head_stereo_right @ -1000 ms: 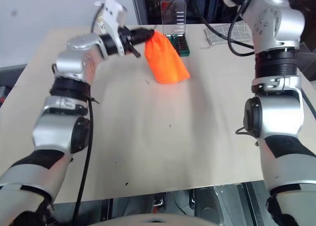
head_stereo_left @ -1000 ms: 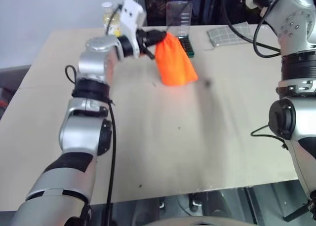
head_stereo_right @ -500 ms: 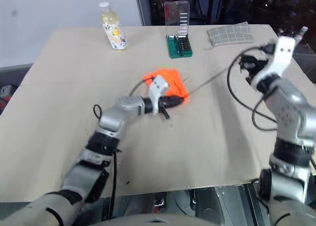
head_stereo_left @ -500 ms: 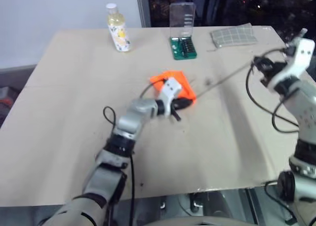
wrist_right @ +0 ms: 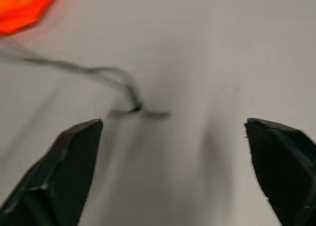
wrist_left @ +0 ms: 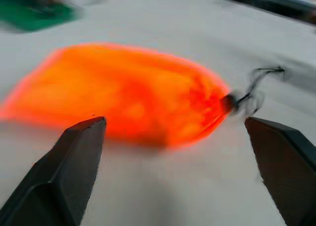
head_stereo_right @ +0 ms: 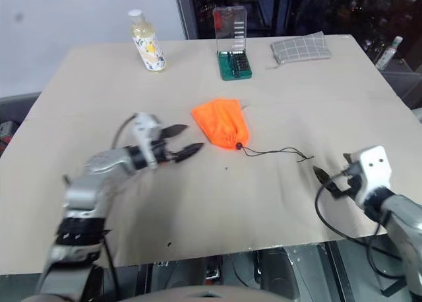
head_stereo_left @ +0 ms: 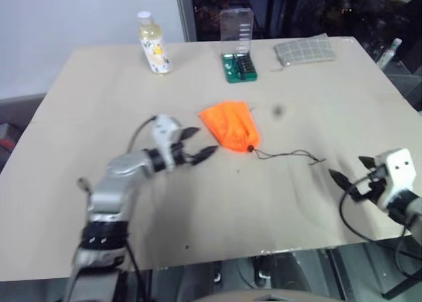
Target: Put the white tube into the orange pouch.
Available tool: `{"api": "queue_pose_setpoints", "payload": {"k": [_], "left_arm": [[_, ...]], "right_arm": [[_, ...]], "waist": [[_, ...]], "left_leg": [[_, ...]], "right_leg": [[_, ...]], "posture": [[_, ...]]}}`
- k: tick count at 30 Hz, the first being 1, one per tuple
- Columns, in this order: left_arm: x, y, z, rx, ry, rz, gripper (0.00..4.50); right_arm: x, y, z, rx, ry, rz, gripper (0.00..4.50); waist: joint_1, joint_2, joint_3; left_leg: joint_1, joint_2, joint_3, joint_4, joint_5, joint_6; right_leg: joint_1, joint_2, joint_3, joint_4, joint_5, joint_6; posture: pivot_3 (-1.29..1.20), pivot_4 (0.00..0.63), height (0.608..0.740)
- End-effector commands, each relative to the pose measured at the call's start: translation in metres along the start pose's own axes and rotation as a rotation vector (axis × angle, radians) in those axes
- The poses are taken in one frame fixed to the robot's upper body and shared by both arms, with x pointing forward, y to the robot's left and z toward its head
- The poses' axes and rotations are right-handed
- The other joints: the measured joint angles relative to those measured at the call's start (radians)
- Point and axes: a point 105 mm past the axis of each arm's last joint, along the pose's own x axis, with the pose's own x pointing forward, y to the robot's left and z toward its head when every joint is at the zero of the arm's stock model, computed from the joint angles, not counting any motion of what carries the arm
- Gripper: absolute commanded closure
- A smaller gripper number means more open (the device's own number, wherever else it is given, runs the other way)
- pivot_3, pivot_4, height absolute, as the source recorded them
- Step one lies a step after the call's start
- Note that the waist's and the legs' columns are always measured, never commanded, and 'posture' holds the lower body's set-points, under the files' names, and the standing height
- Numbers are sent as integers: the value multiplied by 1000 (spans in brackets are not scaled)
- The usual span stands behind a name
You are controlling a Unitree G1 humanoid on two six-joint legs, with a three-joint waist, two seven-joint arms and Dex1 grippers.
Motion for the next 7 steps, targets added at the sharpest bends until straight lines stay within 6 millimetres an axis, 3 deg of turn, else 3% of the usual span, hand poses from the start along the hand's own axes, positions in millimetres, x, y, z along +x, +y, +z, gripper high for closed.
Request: {"api": "queue_pose_setpoints", "payload": {"k": [1, 7], "left_arm": [[-34, -1, 18, 67, -48, 27, 0], [-78, 8, 16, 72, -8, 139, 0]], "right_arm": [[-22, 11, 15, -111, -38, 69, 17], [-42, 11, 9, -213, -41, 84, 17]], "waist": [[5, 0, 0], [22, -1, -2]], "left_leg": [[0, 0, 0, 0, -2, 3], [0, -1, -3, 1, -6, 1]], "right_leg": [[0, 0, -2, 0, 0, 0], [0, -3, 1, -2, -2, -4]], "posture": [[0, 150, 740], [0, 150, 740]]}}
